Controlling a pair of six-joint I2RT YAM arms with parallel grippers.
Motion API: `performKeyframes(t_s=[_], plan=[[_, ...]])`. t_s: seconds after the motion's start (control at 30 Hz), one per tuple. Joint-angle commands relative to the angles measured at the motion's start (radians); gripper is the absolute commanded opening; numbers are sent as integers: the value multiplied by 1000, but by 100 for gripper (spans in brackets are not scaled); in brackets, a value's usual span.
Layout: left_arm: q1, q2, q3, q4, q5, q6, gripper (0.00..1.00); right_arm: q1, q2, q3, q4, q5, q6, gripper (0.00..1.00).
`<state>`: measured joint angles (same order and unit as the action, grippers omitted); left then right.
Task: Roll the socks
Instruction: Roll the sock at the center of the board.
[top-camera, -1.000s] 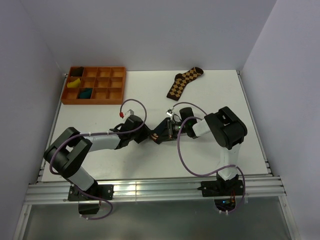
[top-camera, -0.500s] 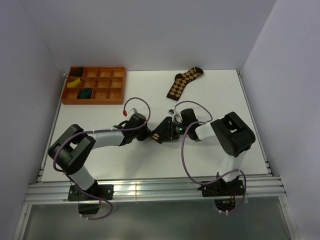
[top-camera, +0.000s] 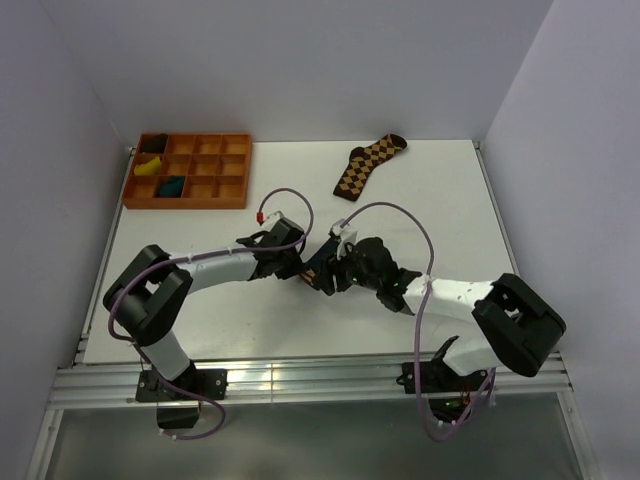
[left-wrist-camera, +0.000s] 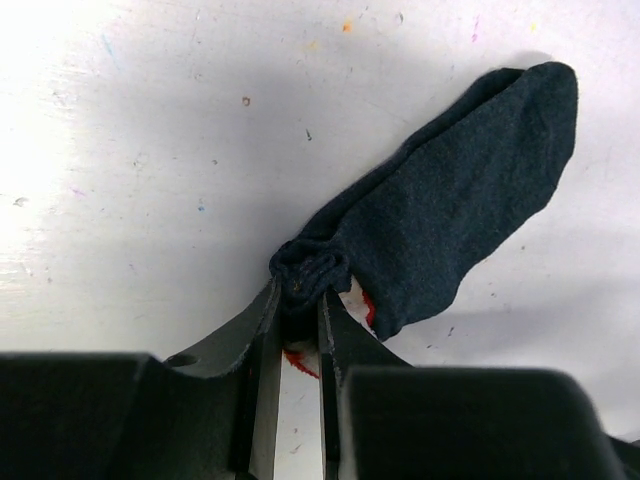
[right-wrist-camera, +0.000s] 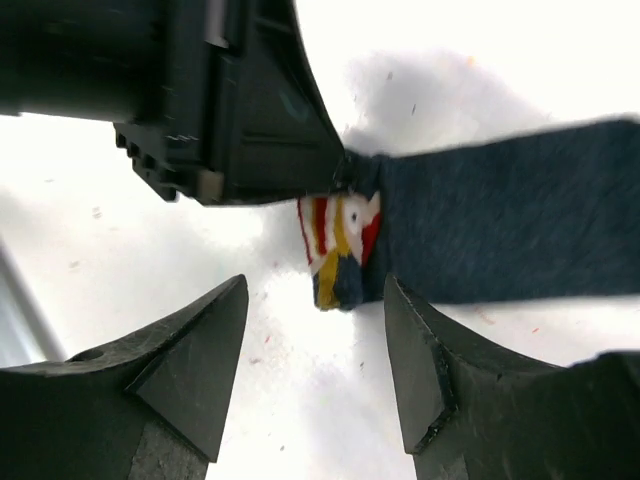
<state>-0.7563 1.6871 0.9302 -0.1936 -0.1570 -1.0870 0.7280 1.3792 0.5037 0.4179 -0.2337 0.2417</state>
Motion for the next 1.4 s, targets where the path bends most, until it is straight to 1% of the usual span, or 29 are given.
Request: performKeyframes(t_s=[0.0,0.07,0.1,0.27,0.43,0.5,0.7,0.9,1.03,1.1,1.13,1.2,1.23,1.27,1.33,1.37], plan=[[-6,20,47,-98,-3,56,0,69,-25,-2,36,207,-146,64],[-6,29,62,-115,5,68,0,102,-19,18,25,273,-179,60],[-5,32,71,-124,7,73,0,137,-9,24,18,298,-206,59],[-6,42,96,-141,23,98,0,227,33,55,16,446,-286,59],[-5,52,102,-142,43,111,0,313,104,101,-2,536,-332,59],[-5,60,105,-142,53,113,0,332,142,117,-5,583,-347,59],[-2,65,108,-142,63,121,0,379,228,150,-10,657,-378,58],[0,66,107,-136,77,124,0,402,335,182,-27,754,-377,53],[2,65,104,-130,89,130,0,402,385,193,-39,784,-352,43],[5,65,101,-129,96,131,0,402,389,185,-39,787,-334,33],[6,65,101,-124,96,131,0,402,382,180,-39,778,-328,24],[11,56,91,-118,103,127,1,402,368,171,-39,755,-317,14],[12,51,85,-104,105,124,3,402,354,165,-39,746,-314,2],[18,43,72,-93,108,119,9,401,347,156,-37,723,-306,0],[25,22,56,-80,111,105,15,398,336,151,-41,686,-288,0],[34,7,42,-64,111,101,23,395,322,145,-47,642,-282,0]])
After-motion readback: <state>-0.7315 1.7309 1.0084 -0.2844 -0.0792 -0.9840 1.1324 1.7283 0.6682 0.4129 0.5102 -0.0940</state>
